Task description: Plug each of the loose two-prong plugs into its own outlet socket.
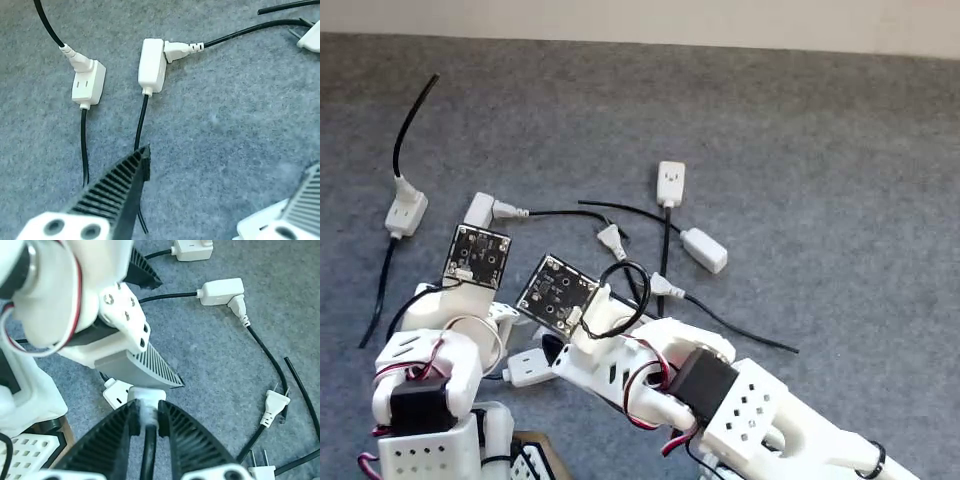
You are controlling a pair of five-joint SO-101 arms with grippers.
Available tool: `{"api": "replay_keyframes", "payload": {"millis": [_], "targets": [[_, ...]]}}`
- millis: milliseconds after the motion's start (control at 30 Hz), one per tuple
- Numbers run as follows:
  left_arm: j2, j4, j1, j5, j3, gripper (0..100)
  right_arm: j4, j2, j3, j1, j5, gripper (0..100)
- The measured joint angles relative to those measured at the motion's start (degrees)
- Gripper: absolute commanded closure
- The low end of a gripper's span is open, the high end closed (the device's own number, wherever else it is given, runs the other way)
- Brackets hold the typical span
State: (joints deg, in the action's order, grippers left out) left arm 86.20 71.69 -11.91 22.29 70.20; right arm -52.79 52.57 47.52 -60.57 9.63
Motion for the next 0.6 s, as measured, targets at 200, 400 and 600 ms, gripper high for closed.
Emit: {"api": "replay_keyframes", "payload": {"millis": [200,400,600], "targets": [[0.0,0.0,0.0,0.0,0.0,56,-0.1,0.0,0.0,0.0,0.0,99.3],[-0.9,-0.7,-5.5,0.5,-3.5,56,-0.2,0.0,3.4,0.1,0.0,99.3],[-13.0,-0.7,-12.5,1.1,-15.6,56,-0.2,0.0,3.9,0.1,0.0,99.3]]}}
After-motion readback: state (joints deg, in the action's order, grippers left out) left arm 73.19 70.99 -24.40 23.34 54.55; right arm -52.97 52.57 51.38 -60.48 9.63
